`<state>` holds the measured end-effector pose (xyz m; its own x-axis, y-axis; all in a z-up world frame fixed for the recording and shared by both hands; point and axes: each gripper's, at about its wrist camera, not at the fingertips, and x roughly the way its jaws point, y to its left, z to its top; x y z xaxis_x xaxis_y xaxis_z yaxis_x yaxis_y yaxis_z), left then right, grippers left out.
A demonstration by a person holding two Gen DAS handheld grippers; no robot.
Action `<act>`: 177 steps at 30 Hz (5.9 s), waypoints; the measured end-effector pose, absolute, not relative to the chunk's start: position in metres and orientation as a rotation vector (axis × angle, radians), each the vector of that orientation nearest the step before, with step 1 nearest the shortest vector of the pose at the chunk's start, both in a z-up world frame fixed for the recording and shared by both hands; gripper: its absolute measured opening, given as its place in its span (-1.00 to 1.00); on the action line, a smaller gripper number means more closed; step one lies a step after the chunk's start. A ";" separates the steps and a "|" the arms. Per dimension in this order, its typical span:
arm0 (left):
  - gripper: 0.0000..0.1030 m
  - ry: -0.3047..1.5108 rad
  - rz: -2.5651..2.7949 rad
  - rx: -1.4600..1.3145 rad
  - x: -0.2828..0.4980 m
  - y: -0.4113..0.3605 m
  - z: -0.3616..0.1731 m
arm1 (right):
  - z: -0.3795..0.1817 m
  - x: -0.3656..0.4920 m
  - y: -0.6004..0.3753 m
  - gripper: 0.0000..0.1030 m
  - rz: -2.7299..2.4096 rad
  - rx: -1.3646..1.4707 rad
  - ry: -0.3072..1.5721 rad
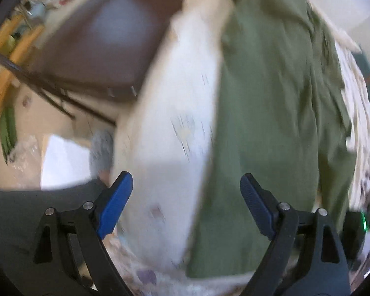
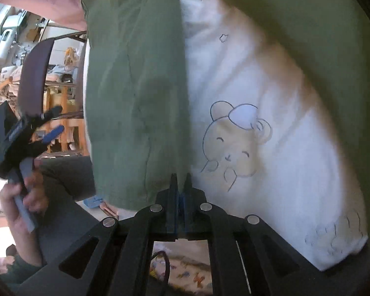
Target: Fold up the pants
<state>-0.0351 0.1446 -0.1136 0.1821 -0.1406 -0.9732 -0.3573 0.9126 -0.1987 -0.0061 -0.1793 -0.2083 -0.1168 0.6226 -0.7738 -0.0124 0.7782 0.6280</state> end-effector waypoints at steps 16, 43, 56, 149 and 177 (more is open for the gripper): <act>-0.99 1.495 0.021 -0.218 -0.064 0.056 -0.137 | -0.204 -0.014 -0.184 -0.77 0.593 0.620 1.628; 0.30 1.501 0.017 -0.014 -0.082 0.072 -0.079 | -0.178 -0.043 -0.153 -0.74 0.601 0.358 1.641; 0.44 1.373 0.204 -0.233 -0.032 0.131 -0.106 | -0.146 0.028 -0.147 0.01 0.570 0.465 1.459; -1.00 1.574 -0.059 -0.165 -0.081 0.091 -0.104 | -0.176 0.228 -0.126 -1.00 0.369 0.243 1.271; 0.19 1.474 0.125 -0.306 0.026 0.107 -0.146 | -0.152 0.200 -0.179 0.29 0.398 0.421 1.215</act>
